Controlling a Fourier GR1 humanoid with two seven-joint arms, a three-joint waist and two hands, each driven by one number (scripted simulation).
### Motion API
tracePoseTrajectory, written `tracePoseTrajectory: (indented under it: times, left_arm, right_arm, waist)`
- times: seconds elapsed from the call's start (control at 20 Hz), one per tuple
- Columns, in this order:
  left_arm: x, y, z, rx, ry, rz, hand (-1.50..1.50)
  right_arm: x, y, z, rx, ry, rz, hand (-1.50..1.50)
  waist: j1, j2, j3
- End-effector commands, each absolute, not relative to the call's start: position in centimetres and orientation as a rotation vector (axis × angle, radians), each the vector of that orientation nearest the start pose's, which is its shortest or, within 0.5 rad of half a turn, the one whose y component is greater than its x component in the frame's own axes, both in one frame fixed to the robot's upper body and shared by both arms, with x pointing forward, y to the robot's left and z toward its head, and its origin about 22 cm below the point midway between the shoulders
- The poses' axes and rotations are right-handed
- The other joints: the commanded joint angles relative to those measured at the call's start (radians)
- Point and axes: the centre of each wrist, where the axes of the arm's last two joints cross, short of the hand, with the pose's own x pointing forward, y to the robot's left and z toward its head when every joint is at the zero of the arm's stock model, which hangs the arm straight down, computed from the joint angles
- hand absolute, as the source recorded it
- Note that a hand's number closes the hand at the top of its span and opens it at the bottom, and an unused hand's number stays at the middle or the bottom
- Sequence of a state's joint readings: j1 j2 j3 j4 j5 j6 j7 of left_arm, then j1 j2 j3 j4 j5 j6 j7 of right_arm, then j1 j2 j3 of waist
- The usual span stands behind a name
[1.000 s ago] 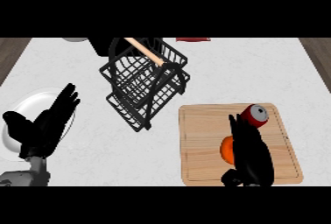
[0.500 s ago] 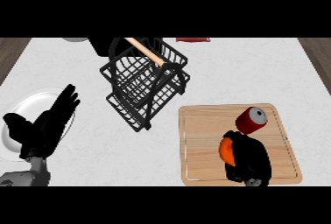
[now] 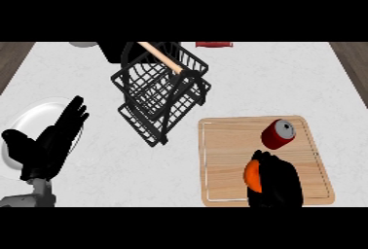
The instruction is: Pick the squash from the cutting board and place it in the tiered basket
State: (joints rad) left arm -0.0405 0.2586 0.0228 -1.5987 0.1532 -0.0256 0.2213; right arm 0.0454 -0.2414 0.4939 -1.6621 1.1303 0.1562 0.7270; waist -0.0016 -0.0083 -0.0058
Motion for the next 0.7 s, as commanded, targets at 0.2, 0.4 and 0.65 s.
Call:
tracePoseTrajectory:
  times: [0.2, 0.4, 0.65]
  left_arm:
    - [23.4, 30.5, 2.9, 0.09, -1.43, -0.083, 0.0]
    - [25.0, 31.6, 3.6, 0.106, -1.401, -0.08, 0.0]
    - [25.7, 29.7, 4.1, 0.107, -1.424, -0.052, 0.0]
  right_arm:
    - [12.8, -18.4, 1.4, -1.171, -0.686, 0.858, 1.5]
    - [12.5, -17.9, 3.6, -1.316, -0.919, 0.721, 1.5]
    - [12.0, -16.5, 9.5, -1.299, -1.324, 0.442, 1.5]
  waist:
    - [-0.013, 0.002, 0.005]
    - [-0.021, 0.003, 0.005]
    - [-0.032, -0.004, 0.006]
